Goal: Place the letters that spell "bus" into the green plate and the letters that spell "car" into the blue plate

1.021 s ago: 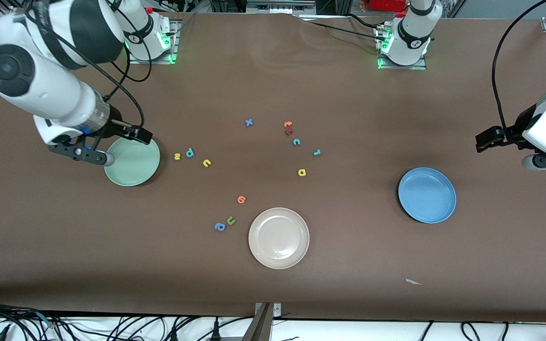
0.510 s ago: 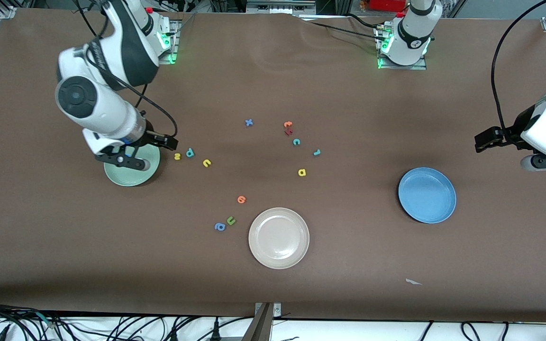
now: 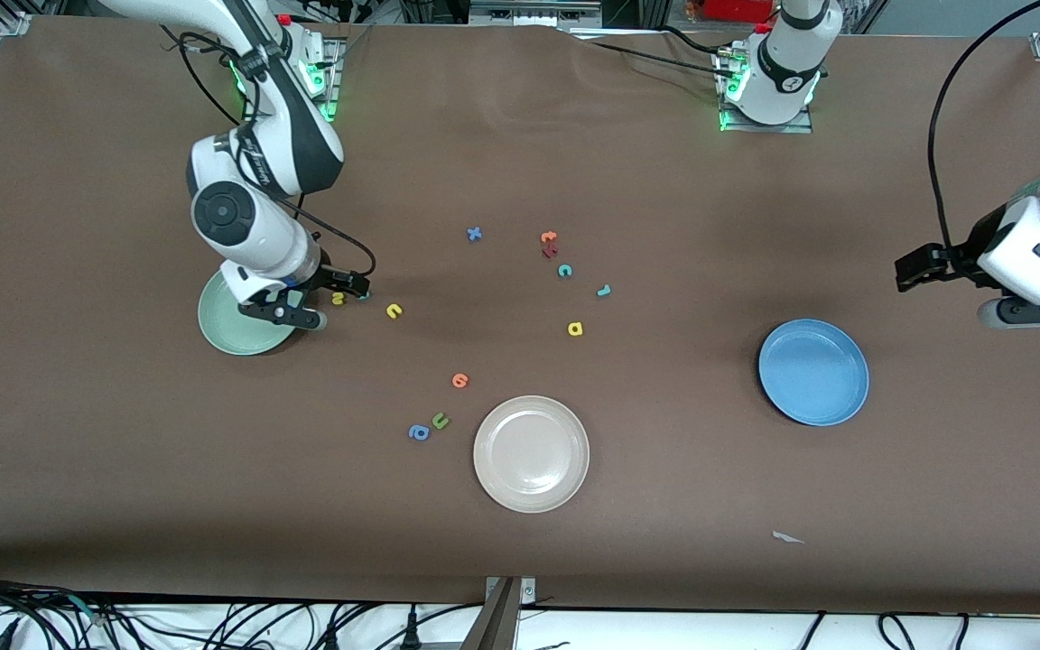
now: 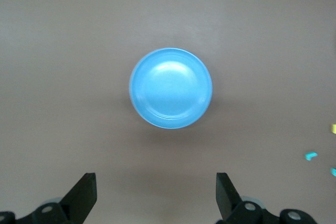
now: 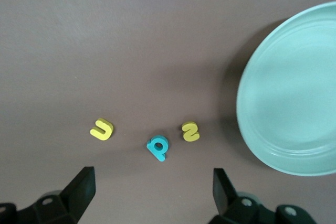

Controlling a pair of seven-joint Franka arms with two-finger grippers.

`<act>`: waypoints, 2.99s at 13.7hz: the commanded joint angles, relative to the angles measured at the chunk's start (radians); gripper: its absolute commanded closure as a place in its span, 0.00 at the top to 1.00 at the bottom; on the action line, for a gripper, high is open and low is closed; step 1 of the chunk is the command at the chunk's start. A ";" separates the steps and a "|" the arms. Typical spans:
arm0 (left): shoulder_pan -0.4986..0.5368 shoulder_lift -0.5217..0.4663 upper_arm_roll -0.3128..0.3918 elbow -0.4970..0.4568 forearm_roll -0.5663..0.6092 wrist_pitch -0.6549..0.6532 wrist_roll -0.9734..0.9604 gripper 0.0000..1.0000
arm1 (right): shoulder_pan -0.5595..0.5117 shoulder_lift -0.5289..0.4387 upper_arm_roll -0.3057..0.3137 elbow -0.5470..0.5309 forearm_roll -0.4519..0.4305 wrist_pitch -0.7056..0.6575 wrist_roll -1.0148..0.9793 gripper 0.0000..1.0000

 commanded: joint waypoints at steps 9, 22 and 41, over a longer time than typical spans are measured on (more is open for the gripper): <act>-0.121 0.202 -0.300 -0.198 -0.066 0.419 -0.569 1.00 | -0.006 0.144 0.026 -0.056 0.011 0.176 0.029 0.96; -0.322 0.570 -0.297 -0.086 0.209 0.731 -0.874 1.00 | -0.006 0.146 0.026 -0.058 0.011 0.184 0.032 0.17; -0.348 0.606 -0.298 -0.083 0.209 0.732 -0.893 0.23 | -0.017 0.006 -0.299 0.116 -0.007 -0.338 -0.452 0.15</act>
